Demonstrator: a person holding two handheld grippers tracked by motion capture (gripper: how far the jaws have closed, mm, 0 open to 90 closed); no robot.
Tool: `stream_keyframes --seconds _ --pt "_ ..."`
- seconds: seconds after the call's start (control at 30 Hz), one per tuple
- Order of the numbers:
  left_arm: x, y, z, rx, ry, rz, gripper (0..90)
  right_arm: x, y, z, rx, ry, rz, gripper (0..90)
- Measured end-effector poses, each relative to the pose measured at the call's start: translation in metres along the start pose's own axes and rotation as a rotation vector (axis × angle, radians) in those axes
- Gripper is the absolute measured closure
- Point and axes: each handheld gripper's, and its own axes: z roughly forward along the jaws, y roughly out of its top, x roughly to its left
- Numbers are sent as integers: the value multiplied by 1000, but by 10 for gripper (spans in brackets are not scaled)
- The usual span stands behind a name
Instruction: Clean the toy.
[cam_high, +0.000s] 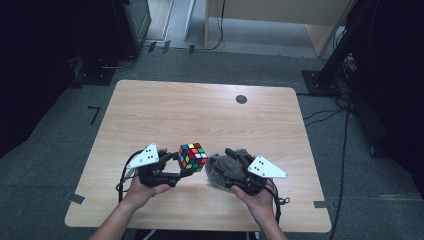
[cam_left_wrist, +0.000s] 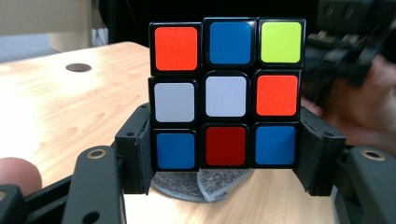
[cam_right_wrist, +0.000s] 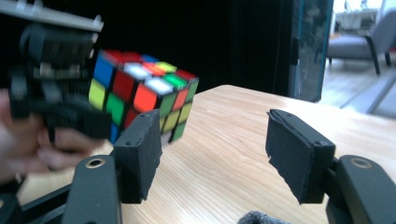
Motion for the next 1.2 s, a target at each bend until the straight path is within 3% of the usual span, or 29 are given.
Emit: stream_keyframes --seconds 0.03,0.1,0.13,0.17,0.2,0.23,0.3,0.43,0.53,0.6,0.67,0.7,0.77,0.83,0.87,0.93,0.97,1.0,1.13,1.2 --pt "0 0 0 0 0 0 345 0 0 0 0 0 0 356" --pt "2 1 -2 -2 -18 -21 345 2 -7 5 4 18 -102 332" --pt "2 1 -2 -2 -18 -21 345 2 -7 5 4 18 -102 332" --pt "2 2 -2 3 -19 -25 345 8 -13 8 -28 -3 -188 319" --pt "2 2 -2 3 -19 -25 345 8 -13 8 -28 -3 -188 319" --pt "3 3 -2 6 -27 -37 345 12 -15 10 -22 8 -227 318" --pt "3 3 -2 9 -27 -38 344 15 -15 11 -27 17 -244 316" --pt "3 2 -1 23 -6 -25 344 20 -12 10 -48 26 -232 341" --pt "4 4 -3 14 -14 -44 344 23 -8 7 -49 3 -313 318" --pt "4 4 -4 11 8 -26 344 23 -8 7 -43 10 -324 306" --pt "3 4 -4 13 30 -5 344 22 -8 8 -40 15 -289 313" --pt "-1 0 -2 25 109 70 344 20 -8 8 -47 13 -250 324" --pt "-6 -4 2 14 175 110 344 20 -4 9 -56 0 -113 325" --pt "-8 -6 3 -1 183 113 344 24 2 9 -78 -12 8 306" --pt "-14 -8 7 -30 195 134 344 27 5 9 -83 -21 51 277" --pt "-22 -11 12 -38 216 197 344 34 11 10 -102 -25 132 223" --pt "-22 -11 12 -38 216 197 344 36 13 10 -99 -29 169 202" --pt "-31 -14 16 -41 236 260 344 38 14 11 -91 -36 196 182" --pt "-44 -19 25 -47 240 317 344 42 14 15 -68 -51 314 167" --pt "-46 -20 26 -46 235 329 343 42 12 18 -42 -54 344 160"
